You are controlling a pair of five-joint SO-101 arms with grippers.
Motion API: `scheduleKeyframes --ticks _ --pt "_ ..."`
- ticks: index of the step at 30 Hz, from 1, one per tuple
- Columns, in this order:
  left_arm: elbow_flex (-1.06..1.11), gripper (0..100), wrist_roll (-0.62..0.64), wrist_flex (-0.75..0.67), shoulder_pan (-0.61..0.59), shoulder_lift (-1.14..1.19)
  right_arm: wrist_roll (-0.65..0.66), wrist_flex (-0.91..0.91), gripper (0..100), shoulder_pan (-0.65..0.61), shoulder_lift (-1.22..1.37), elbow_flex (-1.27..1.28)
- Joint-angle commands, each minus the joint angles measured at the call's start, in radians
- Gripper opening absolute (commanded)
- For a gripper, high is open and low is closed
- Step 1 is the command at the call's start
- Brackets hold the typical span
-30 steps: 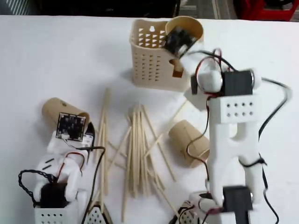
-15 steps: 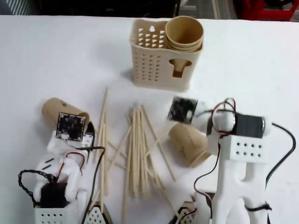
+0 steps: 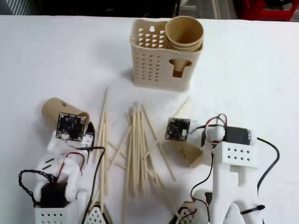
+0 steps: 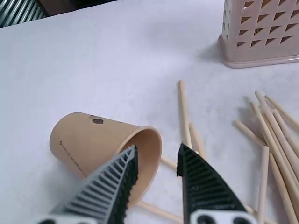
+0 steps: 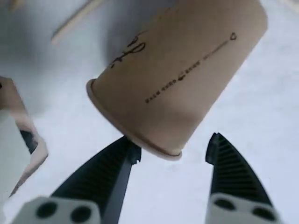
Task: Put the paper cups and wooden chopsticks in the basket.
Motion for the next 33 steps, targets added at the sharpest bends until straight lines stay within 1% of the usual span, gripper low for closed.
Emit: scheduleKeyframes --ticks 1,11,19,21,24,27,30,33 --pt "-0.006 15 0.002 -0.026 -0.008 -0.008 -0.123 -0.061 23.5 -0.042 -0.022 -0.005" --pt "-0.006 15 0.002 -0.026 -0.008 -0.008 -0.345 -0.150 23.4 -0.176 -0.022 -0.003" --pt "-0.006 15 0.002 -0.026 -0.008 -0.008 -0.443 -0.177 23.1 -0.236 -0.022 -0.020" --pt "-0.008 15 0.002 -0.026 -0.008 -0.008 -0.491 -0.177 20.2 -0.239 -0.022 -0.051" --pt "-0.009 15 0.002 -0.026 -0.008 -0.008 -0.559 -0.182 10.2 -0.239 -0.015 -0.112" --pt "-0.011 15 0.002 -0.049 -0.008 -0.008 -0.620 -0.226 1.9 -0.239 -0.015 -0.135" --pt "-0.014 15 0.002 -0.086 -0.048 -0.008 -0.672 -0.255 2.2 -0.239 -0.013 -0.137" --pt "-0.058 15 0.002 -0.091 -0.104 -0.005 -0.709 -0.260 2.0 -0.239 -0.013 -0.140"
